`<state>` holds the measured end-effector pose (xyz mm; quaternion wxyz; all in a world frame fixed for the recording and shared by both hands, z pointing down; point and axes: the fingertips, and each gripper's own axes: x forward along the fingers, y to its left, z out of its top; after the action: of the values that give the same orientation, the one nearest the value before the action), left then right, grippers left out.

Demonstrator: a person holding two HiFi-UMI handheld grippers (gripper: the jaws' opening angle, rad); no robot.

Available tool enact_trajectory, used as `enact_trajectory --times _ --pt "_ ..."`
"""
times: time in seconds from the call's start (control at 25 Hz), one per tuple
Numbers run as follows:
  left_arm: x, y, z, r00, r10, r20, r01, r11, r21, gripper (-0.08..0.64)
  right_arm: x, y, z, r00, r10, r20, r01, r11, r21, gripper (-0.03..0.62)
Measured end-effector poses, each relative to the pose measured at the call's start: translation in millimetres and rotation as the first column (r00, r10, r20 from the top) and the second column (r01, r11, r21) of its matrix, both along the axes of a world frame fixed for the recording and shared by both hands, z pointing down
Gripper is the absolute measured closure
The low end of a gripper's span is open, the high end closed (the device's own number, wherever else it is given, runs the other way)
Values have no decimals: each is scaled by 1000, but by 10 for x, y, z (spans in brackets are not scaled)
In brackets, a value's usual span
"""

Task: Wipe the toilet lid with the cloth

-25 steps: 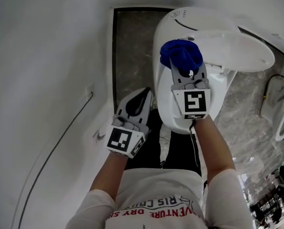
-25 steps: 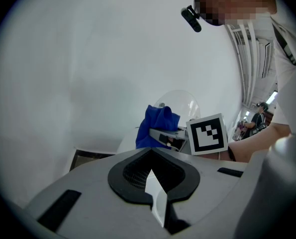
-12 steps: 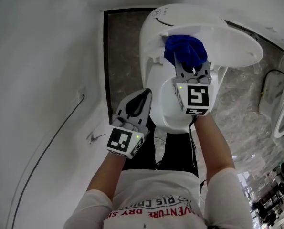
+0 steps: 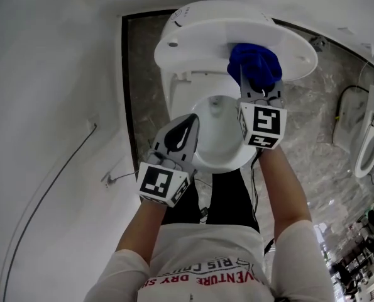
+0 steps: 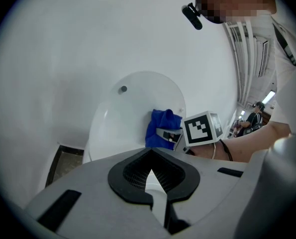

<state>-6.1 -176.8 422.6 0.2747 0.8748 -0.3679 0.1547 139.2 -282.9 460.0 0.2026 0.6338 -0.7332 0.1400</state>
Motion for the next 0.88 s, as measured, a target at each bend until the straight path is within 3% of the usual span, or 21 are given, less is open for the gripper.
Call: enact_trajectory --times 0.16,0.88 --pt "164 42 10 1000 -7 3 7 1000 0 554 284 87 13 998 35 -43 -35 999 -4 499" --pt "689 498 172 1000 15 17 -15 1000 -17 554 1347 643 4 974 214 -69 -215 976 -13 499"
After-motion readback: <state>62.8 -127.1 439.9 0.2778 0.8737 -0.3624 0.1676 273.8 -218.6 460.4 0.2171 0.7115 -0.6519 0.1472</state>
